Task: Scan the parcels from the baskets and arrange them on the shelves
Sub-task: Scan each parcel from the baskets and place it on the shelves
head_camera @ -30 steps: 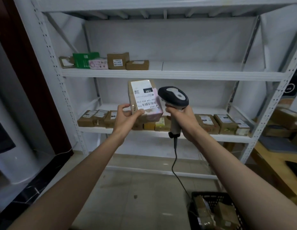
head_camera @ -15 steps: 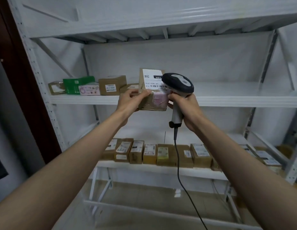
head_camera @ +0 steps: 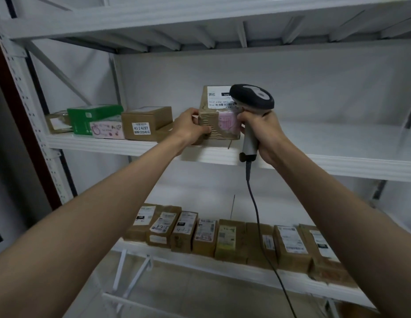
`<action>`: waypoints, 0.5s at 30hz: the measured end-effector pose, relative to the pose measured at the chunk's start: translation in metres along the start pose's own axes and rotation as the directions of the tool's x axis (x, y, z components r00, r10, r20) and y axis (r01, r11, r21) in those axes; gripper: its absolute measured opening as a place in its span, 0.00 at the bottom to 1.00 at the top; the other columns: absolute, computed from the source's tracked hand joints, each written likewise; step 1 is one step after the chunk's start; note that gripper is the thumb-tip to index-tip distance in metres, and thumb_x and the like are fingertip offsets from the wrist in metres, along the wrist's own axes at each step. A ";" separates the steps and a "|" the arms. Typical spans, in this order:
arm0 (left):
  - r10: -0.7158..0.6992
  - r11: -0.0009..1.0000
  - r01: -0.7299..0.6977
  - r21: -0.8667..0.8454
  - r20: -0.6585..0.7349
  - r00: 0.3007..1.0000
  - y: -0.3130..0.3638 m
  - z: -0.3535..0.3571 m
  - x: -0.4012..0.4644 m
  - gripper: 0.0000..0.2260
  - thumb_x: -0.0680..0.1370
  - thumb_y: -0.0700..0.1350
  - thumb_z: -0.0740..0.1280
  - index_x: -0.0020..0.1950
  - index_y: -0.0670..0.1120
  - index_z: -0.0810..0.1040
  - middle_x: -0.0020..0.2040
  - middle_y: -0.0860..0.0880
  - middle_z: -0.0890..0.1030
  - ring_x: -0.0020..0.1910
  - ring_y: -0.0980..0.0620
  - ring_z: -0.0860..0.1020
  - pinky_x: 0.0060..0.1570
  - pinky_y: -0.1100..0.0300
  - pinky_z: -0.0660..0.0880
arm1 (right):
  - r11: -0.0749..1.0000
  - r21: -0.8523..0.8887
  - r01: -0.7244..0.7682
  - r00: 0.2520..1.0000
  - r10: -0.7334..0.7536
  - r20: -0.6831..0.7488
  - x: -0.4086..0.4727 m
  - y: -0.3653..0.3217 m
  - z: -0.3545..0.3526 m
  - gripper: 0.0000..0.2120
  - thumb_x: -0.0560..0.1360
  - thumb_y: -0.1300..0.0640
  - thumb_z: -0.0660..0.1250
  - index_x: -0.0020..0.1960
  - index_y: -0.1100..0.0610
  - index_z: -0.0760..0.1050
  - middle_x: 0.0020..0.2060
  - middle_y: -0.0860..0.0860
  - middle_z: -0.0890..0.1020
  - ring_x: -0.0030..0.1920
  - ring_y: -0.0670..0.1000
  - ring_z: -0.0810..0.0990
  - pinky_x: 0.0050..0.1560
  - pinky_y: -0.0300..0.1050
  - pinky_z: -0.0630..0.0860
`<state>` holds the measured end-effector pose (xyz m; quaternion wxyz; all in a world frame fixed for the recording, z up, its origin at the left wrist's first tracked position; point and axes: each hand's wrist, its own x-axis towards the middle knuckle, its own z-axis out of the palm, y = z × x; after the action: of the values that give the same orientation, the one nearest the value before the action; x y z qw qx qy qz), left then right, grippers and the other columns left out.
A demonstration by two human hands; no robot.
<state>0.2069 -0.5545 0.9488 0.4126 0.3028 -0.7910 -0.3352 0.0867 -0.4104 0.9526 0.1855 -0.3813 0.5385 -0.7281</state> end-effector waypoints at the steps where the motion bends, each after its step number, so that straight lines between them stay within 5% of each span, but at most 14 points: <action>1: -0.003 1.000 0.003 0.025 0.006 1.000 -0.001 0.003 0.008 0.21 0.75 0.41 0.76 0.66 0.46 0.76 0.49 0.52 0.80 0.52 0.49 0.79 0.57 0.54 0.79 | 1.000 -0.005 -0.012 1.000 0.012 0.000 0.008 0.002 0.000 0.15 0.77 0.67 0.66 0.62 0.60 0.78 0.55 0.54 0.86 0.55 0.51 0.85 0.47 0.43 0.83; 4: -0.012 0.994 0.007 0.105 0.050 0.999 -0.007 0.011 0.027 0.20 0.75 0.41 0.75 0.66 0.44 0.76 0.57 0.45 0.83 0.55 0.47 0.81 0.61 0.51 0.77 | 0.998 -0.014 -0.065 0.998 0.065 -0.007 0.027 0.006 0.002 0.13 0.77 0.65 0.67 0.62 0.59 0.79 0.52 0.53 0.87 0.45 0.46 0.86 0.38 0.37 0.81; 6: -0.012 0.988 -0.001 0.152 0.082 0.997 -0.013 0.016 0.037 0.18 0.75 0.42 0.76 0.63 0.43 0.77 0.56 0.46 0.83 0.53 0.48 0.80 0.56 0.56 0.78 | 0.994 -0.035 -0.108 0.994 0.108 -0.014 0.037 0.010 0.002 0.13 0.77 0.65 0.67 0.62 0.59 0.79 0.53 0.54 0.86 0.47 0.48 0.86 0.37 0.39 0.81; 9: -0.011 0.972 -0.013 0.233 0.102 0.995 -0.020 0.020 0.048 0.14 0.74 0.44 0.77 0.58 0.44 0.79 0.48 0.50 0.79 0.44 0.52 0.75 0.39 0.65 0.70 | 0.986 -0.055 -0.158 0.987 0.157 -0.020 0.049 0.020 0.002 0.15 0.77 0.66 0.67 0.63 0.60 0.77 0.55 0.56 0.85 0.54 0.54 0.85 0.44 0.44 0.83; 15: -0.059 0.950 0.029 0.310 0.088 0.994 -0.032 0.021 0.064 0.11 0.70 0.43 0.79 0.40 0.46 0.77 0.49 0.43 0.83 0.35 0.55 0.72 0.25 0.71 0.65 | 0.976 -0.063 -0.209 0.978 0.208 -0.018 0.063 0.031 0.008 0.16 0.76 0.68 0.66 0.64 0.61 0.78 0.58 0.59 0.84 0.60 0.59 0.83 0.61 0.58 0.80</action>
<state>0.1650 -0.6161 0.9443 0.3141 0.3649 -0.8455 -0.2308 0.0484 -0.4695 0.9469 0.2454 -0.3244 0.5997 -0.6892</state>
